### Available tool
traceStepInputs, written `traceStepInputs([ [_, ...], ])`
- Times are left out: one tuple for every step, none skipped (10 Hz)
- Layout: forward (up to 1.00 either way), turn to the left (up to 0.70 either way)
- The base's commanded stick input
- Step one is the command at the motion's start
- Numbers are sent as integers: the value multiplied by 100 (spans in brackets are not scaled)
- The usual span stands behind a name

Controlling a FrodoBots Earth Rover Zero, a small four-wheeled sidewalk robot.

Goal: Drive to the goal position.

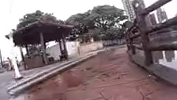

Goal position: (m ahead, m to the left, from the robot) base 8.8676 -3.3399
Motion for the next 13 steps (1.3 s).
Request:
traceStepInputs([
  [100,0],
  [100,0],
  [100,0],
  [100,0],
  [100,0],
  [100,0],
  [100,0],
  [100,0],
  [100,0],
  [100,-1],
  [100,-14],
  [100,-27],
  [100,-39],
])
